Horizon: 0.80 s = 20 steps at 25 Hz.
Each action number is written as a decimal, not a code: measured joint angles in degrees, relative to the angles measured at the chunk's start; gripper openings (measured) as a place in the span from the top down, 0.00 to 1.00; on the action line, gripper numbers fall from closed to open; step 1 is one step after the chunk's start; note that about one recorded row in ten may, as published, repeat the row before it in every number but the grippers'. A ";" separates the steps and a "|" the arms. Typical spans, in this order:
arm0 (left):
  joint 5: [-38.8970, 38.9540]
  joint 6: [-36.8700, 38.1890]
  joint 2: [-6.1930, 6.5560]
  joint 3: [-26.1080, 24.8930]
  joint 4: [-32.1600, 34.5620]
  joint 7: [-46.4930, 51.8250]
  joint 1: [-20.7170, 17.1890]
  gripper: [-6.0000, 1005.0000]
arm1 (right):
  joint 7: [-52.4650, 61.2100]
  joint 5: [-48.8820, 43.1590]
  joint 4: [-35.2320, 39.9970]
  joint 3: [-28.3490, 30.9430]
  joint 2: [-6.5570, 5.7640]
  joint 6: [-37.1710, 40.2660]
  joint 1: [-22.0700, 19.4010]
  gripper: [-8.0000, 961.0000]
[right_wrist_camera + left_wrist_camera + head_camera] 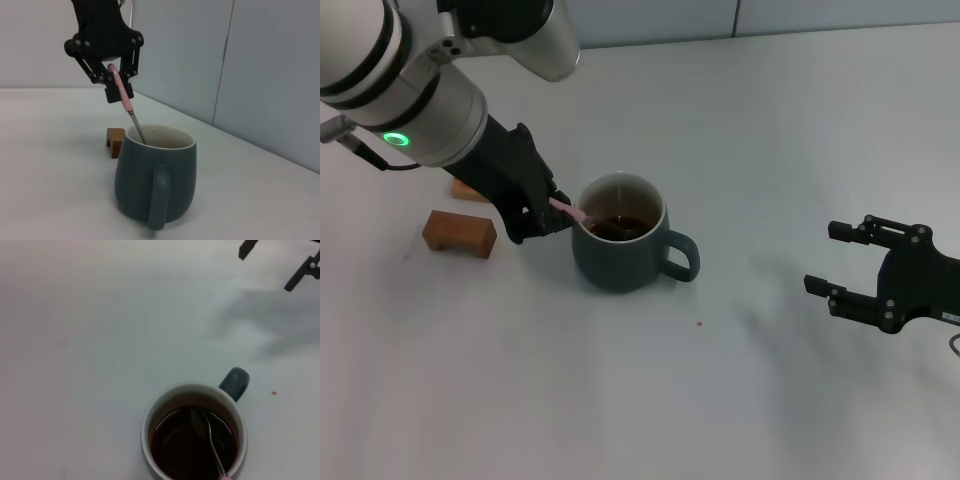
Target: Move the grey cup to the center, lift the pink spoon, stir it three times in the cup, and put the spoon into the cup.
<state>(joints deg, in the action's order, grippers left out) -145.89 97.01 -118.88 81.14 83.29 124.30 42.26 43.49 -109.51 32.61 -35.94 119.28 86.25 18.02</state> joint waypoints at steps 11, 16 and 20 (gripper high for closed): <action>0.84 -2.30 -0.21 1.56 -2.73 1.40 0.17 0.81 | 0.02 0.00 0.00 0.00 -0.02 0.07 0.00 0.28; 4.63 -2.28 0.18 -0.92 0.10 1.32 -1.48 0.73 | 0.02 0.00 0.01 0.00 -0.02 0.08 0.00 0.28; 13.33 -1.98 0.41 -8.25 6.44 0.49 -5.88 0.58 | 0.02 0.00 0.00 0.00 -0.03 0.00 0.13 0.28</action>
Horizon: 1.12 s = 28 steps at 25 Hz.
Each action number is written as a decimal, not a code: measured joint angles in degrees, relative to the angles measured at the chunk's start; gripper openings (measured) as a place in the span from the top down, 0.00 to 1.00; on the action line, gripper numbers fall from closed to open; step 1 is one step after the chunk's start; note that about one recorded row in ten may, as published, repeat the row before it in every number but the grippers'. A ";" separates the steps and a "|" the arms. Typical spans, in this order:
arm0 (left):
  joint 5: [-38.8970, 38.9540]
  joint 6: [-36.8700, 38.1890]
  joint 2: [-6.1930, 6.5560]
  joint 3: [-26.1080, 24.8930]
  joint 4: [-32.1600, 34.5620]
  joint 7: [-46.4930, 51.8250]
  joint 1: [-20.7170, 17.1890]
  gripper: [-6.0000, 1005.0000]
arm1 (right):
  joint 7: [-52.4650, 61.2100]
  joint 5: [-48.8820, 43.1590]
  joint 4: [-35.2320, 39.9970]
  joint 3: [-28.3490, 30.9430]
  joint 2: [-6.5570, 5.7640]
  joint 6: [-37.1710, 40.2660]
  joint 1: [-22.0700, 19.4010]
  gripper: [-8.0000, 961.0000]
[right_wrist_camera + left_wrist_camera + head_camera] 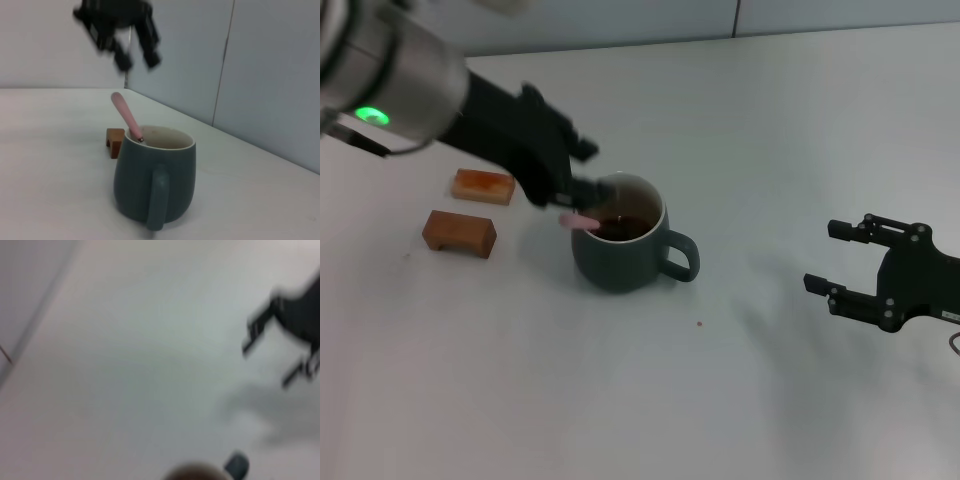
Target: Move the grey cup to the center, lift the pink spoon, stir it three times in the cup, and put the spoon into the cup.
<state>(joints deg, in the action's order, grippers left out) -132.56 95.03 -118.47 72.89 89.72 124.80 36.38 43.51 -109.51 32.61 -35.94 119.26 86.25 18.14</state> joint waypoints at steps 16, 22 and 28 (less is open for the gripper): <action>49.52 0.57 0.47 -32.46 -36.36 -28.47 -12.22 0.50 | 0.00 0.18 0.06 0.80 -0.08 -0.43 0.54 0.28; 50.34 3.58 0.02 -31.76 -44.26 -54.13 -17.64 0.48 | 0.92 0.85 0.01 1.66 -0.08 0.51 0.37 0.28; 50.13 5.76 0.17 -31.77 -54.25 -74.63 -20.40 0.46 | 1.13 0.89 -0.41 1.61 -0.08 2.39 -0.10 0.28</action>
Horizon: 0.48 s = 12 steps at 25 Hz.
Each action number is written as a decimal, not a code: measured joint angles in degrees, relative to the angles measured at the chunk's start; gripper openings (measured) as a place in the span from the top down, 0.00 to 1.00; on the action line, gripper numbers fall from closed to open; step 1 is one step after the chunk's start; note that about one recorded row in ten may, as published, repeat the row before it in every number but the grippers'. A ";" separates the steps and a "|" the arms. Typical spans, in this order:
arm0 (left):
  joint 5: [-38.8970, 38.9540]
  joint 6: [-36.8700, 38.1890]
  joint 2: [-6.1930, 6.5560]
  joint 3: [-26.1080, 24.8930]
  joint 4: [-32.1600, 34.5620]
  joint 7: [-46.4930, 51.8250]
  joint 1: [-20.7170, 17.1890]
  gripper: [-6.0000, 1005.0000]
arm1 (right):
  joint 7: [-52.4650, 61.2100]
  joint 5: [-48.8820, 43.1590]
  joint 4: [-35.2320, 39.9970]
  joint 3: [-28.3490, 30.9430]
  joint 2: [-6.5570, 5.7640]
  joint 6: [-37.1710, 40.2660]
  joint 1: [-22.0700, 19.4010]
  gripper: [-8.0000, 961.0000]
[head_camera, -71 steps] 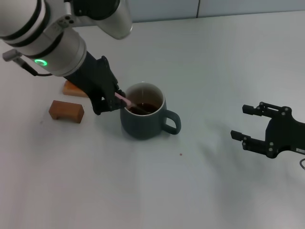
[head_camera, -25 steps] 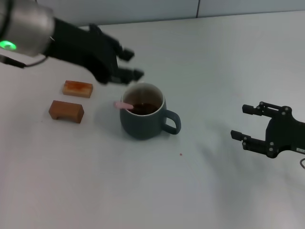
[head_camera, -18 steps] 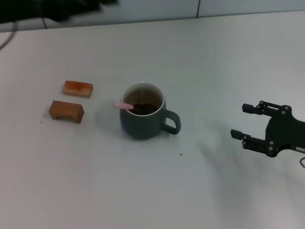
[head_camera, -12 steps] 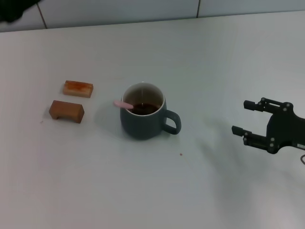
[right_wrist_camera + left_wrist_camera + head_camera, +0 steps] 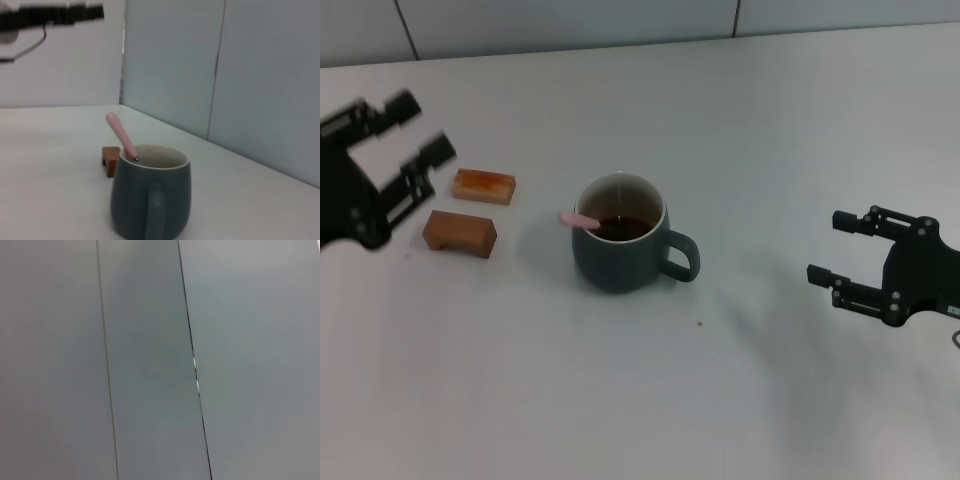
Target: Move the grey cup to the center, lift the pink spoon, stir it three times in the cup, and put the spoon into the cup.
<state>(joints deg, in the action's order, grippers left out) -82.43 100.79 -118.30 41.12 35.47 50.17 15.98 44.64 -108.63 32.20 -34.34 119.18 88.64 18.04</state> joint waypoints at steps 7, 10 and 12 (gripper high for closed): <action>-3.10 -0.68 -0.02 -0.06 -6.23 -11.73 -4.04 0.44 | -0.12 -0.22 -0.49 -0.19 0.00 2.13 -0.82 0.28; -3.10 -1.42 -0.01 -0.12 -8.97 -12.38 -5.05 0.43 | -0.11 -0.24 -0.76 -0.05 0.00 2.60 -1.07 0.28; -3.13 -1.98 0.13 0.04 -11.42 -12.94 -5.41 0.43 | -0.23 -0.25 -1.00 -0.31 0.04 2.79 -1.45 0.28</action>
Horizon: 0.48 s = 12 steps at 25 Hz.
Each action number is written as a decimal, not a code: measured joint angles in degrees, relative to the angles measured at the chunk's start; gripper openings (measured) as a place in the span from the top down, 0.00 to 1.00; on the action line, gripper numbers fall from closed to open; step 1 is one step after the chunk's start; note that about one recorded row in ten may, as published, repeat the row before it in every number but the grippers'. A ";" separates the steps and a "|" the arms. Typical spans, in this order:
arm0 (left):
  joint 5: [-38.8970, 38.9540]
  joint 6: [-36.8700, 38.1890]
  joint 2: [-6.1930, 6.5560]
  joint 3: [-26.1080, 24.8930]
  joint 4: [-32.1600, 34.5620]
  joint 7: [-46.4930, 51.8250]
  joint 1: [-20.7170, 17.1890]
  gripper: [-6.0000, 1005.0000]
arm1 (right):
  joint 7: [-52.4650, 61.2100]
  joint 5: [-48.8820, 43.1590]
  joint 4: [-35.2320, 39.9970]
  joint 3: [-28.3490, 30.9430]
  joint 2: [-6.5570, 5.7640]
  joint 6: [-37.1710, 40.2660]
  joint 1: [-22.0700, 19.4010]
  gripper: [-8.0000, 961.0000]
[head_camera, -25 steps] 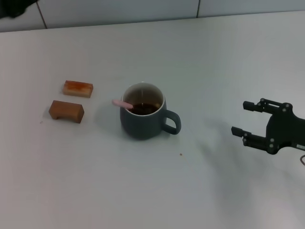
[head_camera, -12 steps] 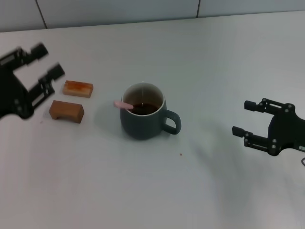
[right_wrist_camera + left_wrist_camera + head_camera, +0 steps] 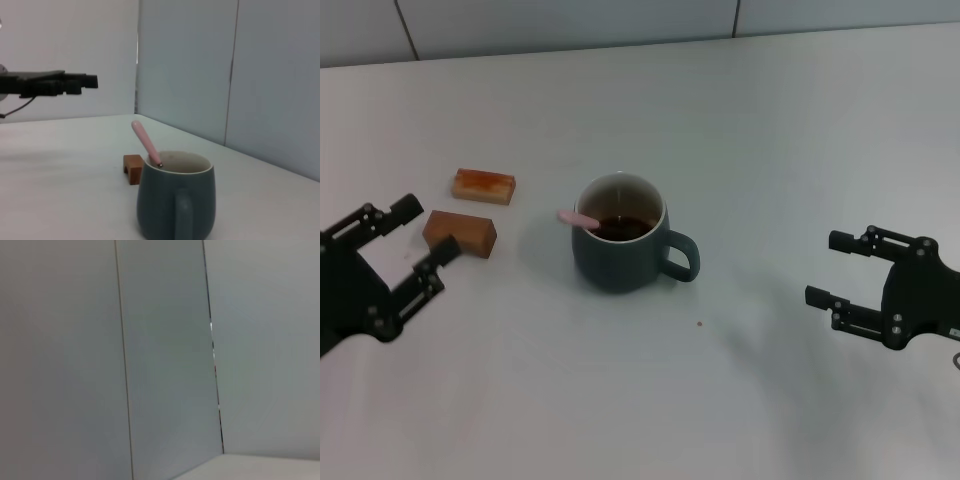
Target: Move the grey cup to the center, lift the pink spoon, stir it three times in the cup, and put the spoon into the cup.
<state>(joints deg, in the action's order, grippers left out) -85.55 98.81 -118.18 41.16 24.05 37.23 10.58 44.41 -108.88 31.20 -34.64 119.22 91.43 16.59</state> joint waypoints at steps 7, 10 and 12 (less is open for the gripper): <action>-1.16 -0.63 -0.24 -0.02 -4.62 -11.06 -1.76 0.40 | -1.88 -0.08 -1.31 -0.28 0.02 0.14 -0.33 0.28; -1.06 -0.80 -0.07 -0.28 -5.18 -11.31 -1.80 0.33 | -2.15 -0.11 -1.44 -0.31 0.09 0.21 -0.31 0.28; -0.99 -0.96 0.01 -0.51 -4.99 -11.31 -1.80 0.25 | -2.15 -0.13 -1.46 -0.32 0.09 0.21 -0.25 0.28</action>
<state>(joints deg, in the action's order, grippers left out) -86.55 97.85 -118.16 40.65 19.07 25.92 8.78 42.27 -109.00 29.74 -34.96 119.31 91.65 16.34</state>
